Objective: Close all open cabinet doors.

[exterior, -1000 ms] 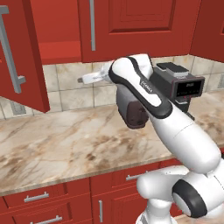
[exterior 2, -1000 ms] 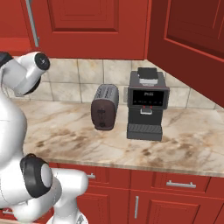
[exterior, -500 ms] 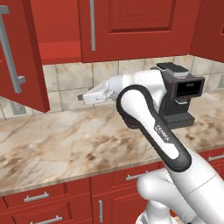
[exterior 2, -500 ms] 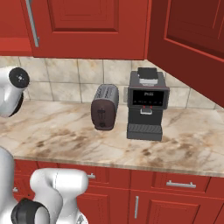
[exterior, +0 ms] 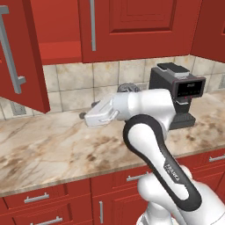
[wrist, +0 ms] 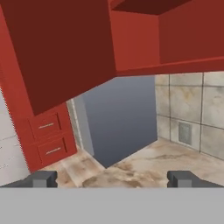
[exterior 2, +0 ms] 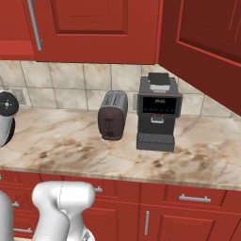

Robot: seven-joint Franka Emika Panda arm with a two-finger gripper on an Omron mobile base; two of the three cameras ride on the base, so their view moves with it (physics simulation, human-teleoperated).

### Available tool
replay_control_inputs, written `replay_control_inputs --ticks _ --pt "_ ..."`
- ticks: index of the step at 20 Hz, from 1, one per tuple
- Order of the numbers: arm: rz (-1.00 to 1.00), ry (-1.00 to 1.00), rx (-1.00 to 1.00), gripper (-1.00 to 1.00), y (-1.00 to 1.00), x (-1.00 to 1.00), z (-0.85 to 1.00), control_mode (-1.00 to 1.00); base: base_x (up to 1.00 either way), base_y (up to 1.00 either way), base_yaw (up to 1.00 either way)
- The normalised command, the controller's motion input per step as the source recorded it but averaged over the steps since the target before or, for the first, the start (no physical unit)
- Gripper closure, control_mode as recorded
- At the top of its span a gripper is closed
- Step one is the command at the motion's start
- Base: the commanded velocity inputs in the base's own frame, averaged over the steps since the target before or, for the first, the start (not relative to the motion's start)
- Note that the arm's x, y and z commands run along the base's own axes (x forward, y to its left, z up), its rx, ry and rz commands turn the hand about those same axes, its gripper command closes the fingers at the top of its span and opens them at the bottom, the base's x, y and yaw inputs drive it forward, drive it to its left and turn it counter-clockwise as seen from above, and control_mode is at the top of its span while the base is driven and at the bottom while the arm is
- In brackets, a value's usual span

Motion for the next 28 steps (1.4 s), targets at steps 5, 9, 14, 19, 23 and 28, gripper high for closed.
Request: replay_control_inputs --ticks 5,9,14,19,23,28 --pt "0.0 -0.01 -0.04 -1.0 0.0 -0.91 -0.01 -1.0 0.0 0.0 0.0" --pt "0.0 -0.04 -0.08 -1.0 0.0 -1.0 0.05 -1.0 0.0 0.0 0.0" --pt "0.0 -0.05 -0.09 -1.0 0.0 -1.0 0.07 -1.0 0.0 0.0 0.0" --pt "0.0 -0.09 -0.12 -1.0 0.0 -1.0 0.12 -1.0 0.0 0.0 0.0" --pt "-0.01 -0.13 -0.14 -1.0 0.0 -1.0 0.14 -1.0 0.0 0.0 0.0" --pt "-0.03 -0.15 -0.17 -1.0 0.0 -0.99 0.07 -1.0 0.0 0.0 0.0"
